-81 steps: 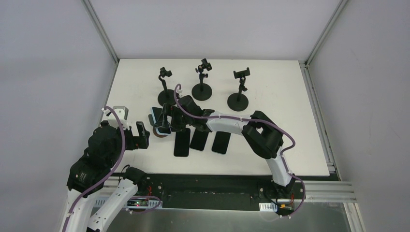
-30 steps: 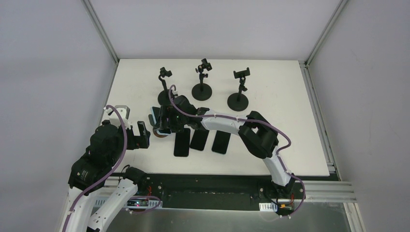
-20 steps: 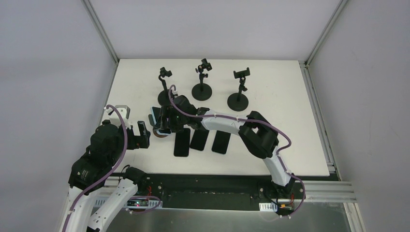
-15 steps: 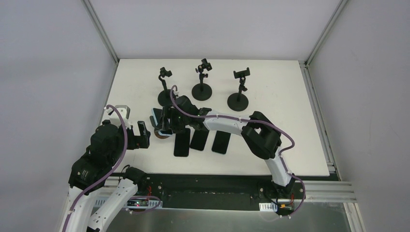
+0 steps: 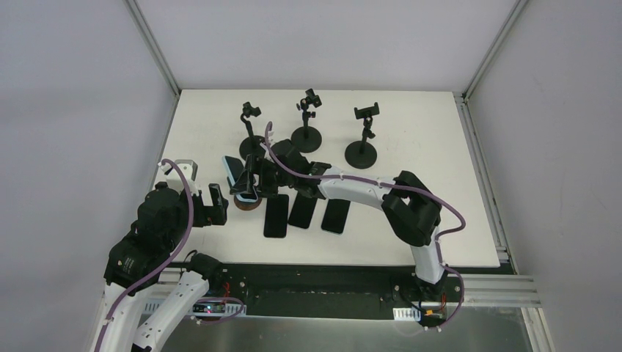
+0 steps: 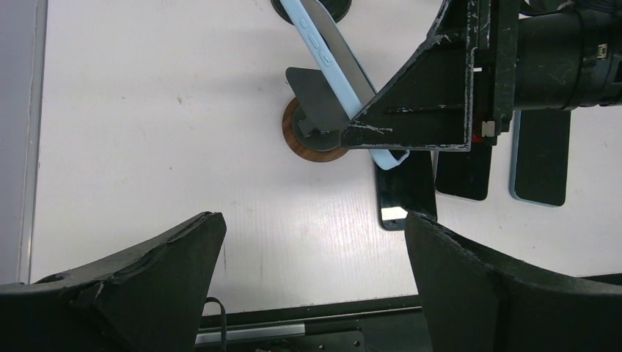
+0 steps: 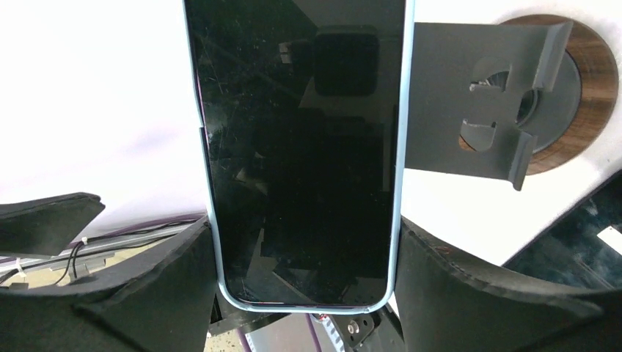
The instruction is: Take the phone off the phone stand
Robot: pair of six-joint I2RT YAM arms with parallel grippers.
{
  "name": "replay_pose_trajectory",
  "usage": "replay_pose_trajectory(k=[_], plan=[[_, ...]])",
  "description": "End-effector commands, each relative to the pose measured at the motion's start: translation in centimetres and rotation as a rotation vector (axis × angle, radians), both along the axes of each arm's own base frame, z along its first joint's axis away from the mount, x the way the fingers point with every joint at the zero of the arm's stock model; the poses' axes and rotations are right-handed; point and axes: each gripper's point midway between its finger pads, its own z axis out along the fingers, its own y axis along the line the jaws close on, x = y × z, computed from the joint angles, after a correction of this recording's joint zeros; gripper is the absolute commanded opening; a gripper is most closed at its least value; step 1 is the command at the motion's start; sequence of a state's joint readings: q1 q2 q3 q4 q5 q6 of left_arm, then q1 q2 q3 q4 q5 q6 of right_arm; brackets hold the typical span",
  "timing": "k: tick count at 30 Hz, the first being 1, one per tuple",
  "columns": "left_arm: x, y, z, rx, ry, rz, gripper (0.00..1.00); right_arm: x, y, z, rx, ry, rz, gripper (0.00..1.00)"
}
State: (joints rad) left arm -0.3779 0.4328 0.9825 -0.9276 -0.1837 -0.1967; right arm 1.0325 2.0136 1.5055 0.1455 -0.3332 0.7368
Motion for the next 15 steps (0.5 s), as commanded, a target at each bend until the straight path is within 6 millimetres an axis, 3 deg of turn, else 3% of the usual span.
replay_pose_trajectory(k=[1,8,15], plan=[[0.0,-0.1,-0.2,-0.004,-0.001,-0.005,0.99,-0.4,-0.2,8.2,0.202,-0.092,0.028,0.08],[0.2,0.1,0.1,-0.001,-0.005,0.010,0.99,0.5,-4.0,8.1,0.171,-0.116,-0.063,0.05],[0.8,0.3,-0.5,-0.003,0.022,0.053,0.99,0.4,-10.7,6.3,0.052,-0.155,-0.213,0.04]])
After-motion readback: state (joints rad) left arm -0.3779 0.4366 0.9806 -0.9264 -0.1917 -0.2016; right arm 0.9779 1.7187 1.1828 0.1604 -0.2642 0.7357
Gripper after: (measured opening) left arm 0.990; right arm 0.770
